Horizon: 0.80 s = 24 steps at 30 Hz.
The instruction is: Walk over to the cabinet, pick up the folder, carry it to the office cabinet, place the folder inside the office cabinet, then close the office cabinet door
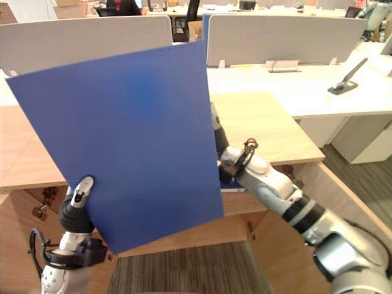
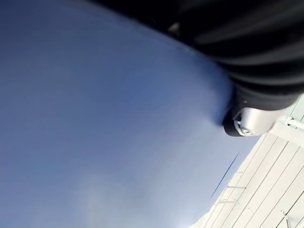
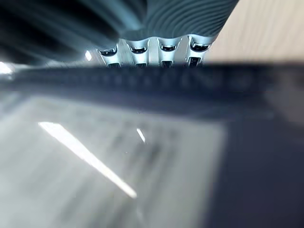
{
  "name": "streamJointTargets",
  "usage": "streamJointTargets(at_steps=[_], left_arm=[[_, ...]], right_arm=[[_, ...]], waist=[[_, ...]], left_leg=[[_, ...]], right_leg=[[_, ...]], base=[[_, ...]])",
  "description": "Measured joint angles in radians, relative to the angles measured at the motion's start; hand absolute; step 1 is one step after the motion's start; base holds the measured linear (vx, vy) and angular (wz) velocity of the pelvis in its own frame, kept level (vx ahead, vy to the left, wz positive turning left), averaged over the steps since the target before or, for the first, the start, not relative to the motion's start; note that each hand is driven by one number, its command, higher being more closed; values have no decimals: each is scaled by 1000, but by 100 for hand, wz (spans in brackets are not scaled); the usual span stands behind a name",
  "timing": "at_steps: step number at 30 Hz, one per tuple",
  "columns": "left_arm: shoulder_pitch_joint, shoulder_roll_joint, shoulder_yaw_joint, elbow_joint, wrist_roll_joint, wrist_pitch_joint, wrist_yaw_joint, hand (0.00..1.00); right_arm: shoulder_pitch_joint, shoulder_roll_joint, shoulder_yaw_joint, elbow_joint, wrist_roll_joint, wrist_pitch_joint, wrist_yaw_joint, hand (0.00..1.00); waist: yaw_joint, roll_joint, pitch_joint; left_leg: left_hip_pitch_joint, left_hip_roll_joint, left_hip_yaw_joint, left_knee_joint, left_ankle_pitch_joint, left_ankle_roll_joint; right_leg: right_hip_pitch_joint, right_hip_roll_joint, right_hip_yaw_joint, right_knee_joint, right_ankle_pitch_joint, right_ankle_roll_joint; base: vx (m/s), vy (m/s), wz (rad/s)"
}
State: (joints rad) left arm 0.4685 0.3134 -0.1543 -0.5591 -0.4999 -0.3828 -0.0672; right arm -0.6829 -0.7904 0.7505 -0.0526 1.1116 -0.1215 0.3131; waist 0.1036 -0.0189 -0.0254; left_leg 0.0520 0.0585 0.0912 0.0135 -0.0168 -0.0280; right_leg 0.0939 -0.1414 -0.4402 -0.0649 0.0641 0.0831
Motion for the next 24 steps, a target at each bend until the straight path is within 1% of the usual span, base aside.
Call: streamJointTargets(at_steps=[1, 3, 11, 12, 17, 20, 24], left_arm=[[0, 8, -11, 0, -4, -4, 0, 100], [1, 9, -28, 0, -4, -8, 0, 100], [-5, 15, -27, 3, 12, -5, -1, 100], [-15, 17, -5, 3, 43, 2, -2, 100], [-61, 18, 103, 30, 142, 26, -23, 100], [-79, 7, 171, 42, 178, 43, -24, 100], [-85, -14, 232, 73, 195, 62, -14, 100]], right_arm=[[0, -15, -3, -11, 10, 1, 18, 0], [0, -33, -11, -17, 11, 1, 29, 0], [15, -35, -41, -17, -4, 5, 33, 0], [42, -17, -72, -17, -31, 8, 32, 0], [133, 56, -140, -14, -36, 23, 31, 0], [169, 93, -143, -2, -34, 33, 29, 0], [187, 149, -164, 29, -32, 54, 26, 0]], waist=[[0, -2, -1], [1, -2, -3], [1, -1, -3], [2, 0, -3], [5, 1, -3], [1, 2, -2], [4, 5, 1]], left_leg=[[0, 0, 0, 1, 0, 0], [0, -1, 0, 3, 0, 0], [-5, -1, -1, 7, 0, 0], [-7, -1, -2, 7, 0, 0], [-9, -2, -6, 7, 0, 0], [-13, -3, -15, 8, 1, 1], [-15, -4, -19, 7, 2, 2]], right_leg=[[0, -1, 0, 1, 0, 0], [0, -2, 0, 4, 0, 0], [-4, -2, 0, 5, 0, 0], [-5, -3, 0, 5, 0, 0], [-5, -3, -5, 5, 0, 0], [-6, -4, -13, 5, 0, 0], [-5, -4, -17, 6, -1, 0]], base=[[0, 0, 0], [0, 0, 0], [0, 0, 0], [0, 0, 0], [-2, 3, 1], [-1, 1, 7], [-8, 12, 4]])
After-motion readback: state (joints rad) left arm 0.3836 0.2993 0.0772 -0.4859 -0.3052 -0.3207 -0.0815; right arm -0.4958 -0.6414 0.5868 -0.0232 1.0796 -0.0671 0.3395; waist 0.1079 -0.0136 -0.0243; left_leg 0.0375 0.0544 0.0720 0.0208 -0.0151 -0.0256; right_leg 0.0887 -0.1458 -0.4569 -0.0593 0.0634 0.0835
